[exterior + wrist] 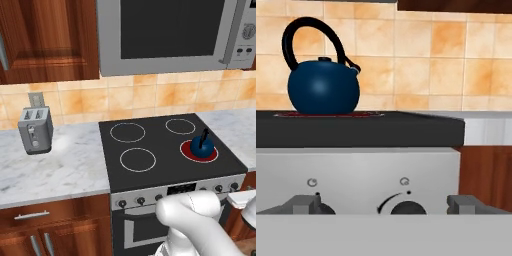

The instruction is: The kettle is done boiling. Turn off the stove, then wait for 300 timesteps before moving the kettle to the dining table.

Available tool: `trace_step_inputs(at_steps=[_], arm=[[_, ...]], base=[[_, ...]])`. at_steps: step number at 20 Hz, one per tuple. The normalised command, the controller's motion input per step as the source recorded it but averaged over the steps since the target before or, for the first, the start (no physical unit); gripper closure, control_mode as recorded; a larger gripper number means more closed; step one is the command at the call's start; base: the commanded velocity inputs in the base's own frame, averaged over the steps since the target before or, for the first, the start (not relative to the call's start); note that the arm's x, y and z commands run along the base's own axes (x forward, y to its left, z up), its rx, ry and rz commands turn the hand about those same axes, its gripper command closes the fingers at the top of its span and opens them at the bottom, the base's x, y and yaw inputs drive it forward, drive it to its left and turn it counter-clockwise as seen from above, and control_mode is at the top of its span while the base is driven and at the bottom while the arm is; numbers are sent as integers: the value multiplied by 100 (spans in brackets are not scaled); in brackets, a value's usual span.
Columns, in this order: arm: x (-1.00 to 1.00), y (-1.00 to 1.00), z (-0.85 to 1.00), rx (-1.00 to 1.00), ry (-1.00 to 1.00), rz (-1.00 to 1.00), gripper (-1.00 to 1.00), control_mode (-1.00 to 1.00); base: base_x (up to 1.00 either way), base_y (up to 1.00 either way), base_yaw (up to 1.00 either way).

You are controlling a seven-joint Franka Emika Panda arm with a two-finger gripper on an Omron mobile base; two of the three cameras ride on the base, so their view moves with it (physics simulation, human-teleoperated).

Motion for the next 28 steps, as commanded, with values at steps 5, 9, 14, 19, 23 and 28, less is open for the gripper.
trace_step_inputs(at_steps=[5,9,14,19,23,28], arm=[[14,-15,-21,0,-1,0,-100,-100],[15,-10,-18,0,-1,0,-100,-100],[15,-9,-17,0,-1,0,-100,-100],[14,-10,-16,0,-2,0,-100,-100],[15,-9,-13,0,-2,0,-100,-100],[11,-2,-8,0,-1,0,-100,-100]], base=[[0,0,0],[0,0,0],[0,0,0],[0,0,0],[0,0,0],[0,0,0]])
